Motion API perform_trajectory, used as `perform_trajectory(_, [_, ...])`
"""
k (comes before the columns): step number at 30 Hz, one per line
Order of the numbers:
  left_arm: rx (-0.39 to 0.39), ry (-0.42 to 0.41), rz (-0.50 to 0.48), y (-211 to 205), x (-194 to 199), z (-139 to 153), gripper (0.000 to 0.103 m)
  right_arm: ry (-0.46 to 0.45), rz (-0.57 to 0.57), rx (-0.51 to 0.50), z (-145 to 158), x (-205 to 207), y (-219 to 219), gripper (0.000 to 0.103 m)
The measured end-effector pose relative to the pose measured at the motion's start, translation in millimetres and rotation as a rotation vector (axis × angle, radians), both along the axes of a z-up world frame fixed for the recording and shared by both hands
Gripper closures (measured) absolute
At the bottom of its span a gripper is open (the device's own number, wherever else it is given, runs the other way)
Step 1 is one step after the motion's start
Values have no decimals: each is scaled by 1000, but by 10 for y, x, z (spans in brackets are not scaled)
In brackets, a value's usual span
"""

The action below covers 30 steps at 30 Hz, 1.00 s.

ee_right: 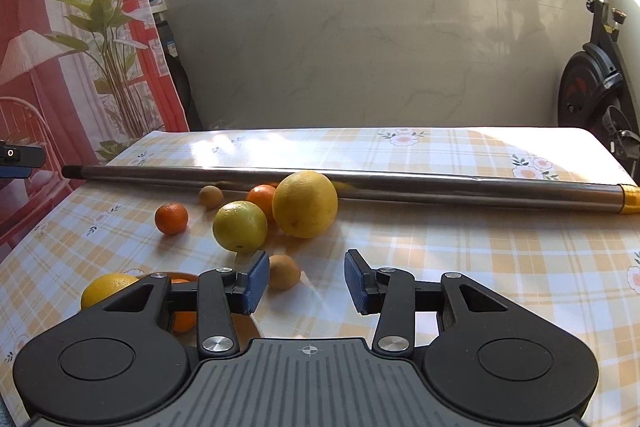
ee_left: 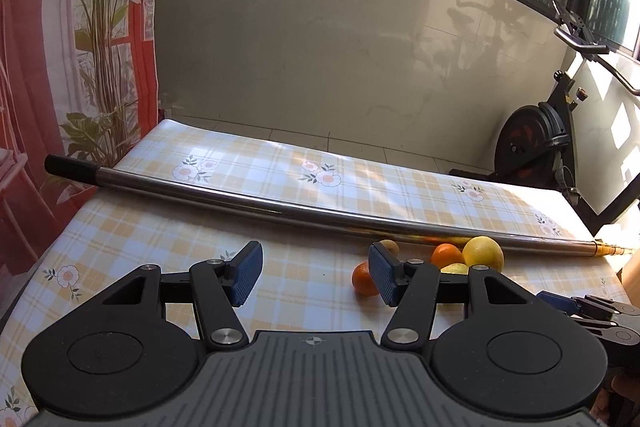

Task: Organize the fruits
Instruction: 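Grasp a brown kiwi with the right tool while the left tool moves to the pile, then grasp an orange tangerine with the left tool while the right tool holds the kiwi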

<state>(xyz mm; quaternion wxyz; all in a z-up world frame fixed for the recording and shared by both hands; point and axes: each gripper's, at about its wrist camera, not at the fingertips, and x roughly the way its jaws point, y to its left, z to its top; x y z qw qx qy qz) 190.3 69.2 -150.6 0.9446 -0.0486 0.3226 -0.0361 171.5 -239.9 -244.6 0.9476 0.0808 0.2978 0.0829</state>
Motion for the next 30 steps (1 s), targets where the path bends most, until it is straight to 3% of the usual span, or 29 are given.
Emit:
perform_trajectory(12, [6, 35, -29, -189, 190, -192, 42, 55, 98, 19, -197, 419, 93, 65])
perform_trajectory(30, [-8, 95, -48, -261, 234, -318, 42, 79, 129, 49, -333, 425, 63, 76])
